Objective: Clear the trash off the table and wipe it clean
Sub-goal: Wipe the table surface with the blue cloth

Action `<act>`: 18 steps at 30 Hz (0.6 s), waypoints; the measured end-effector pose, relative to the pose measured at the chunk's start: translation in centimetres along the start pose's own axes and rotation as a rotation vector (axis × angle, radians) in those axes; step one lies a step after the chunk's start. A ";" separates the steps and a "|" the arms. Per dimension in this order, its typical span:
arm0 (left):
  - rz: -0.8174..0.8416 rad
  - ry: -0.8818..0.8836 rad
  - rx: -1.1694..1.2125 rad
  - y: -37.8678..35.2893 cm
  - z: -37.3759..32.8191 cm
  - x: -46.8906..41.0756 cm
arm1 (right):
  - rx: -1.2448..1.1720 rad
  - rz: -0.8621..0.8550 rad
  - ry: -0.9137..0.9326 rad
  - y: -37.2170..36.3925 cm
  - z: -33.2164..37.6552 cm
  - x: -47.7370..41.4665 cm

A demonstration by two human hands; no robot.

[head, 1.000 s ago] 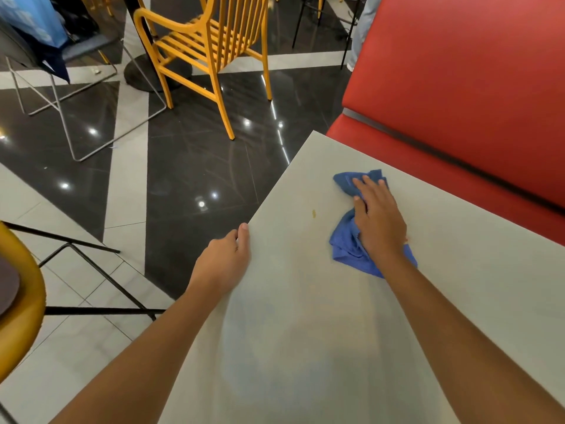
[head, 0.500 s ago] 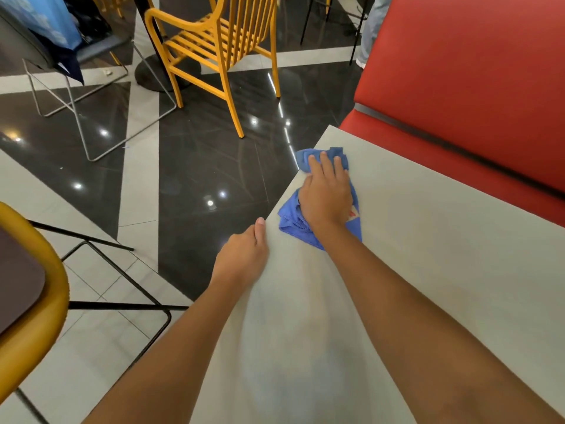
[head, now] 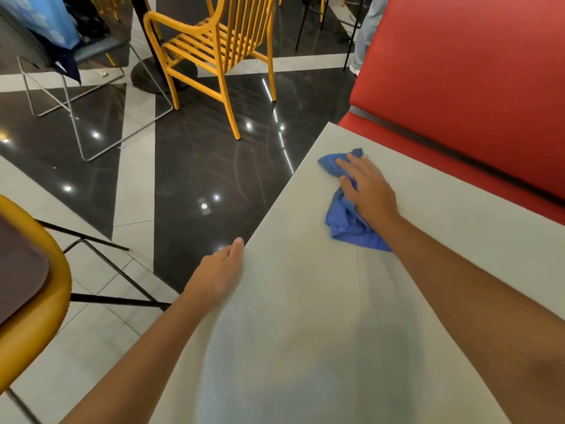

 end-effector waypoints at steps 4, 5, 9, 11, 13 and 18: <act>-0.030 0.018 0.018 -0.3 1.0 0.9 | 0.221 0.019 -0.089 -1.5 1.5 -1.6; -0.056 0.005 0.012 -0.3 0.9 0.8 | 0.250 0.029 -0.090 -1.8 2.2 -1.7; -0.120 -0.018 -0.008 0.0 0.9 0.3 | 0.270 0.071 -0.017 -3.4 5.0 -0.7; -0.153 -0.026 -0.001 0.1 1.1 0.3 | 0.250 0.091 0.025 -4.1 6.4 0.3; -0.198 -0.043 0.042 0.4 0.9 0.5 | 0.229 0.117 0.051 -4.7 7.6 1.4; -0.321 -0.055 0.319 1.4 1.4 1.4 | 0.179 0.181 0.143 -5.5 10.2 5.3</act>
Point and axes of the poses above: each hand's wrist, its own x-axis away from the middle knuckle, its own y-axis out of the back of the hand, z = x × y, the point moved 7 cm from there along -x, towards the middle knuckle, and after that the axes turned 5 degrees about -x, right-handed, at the moved point
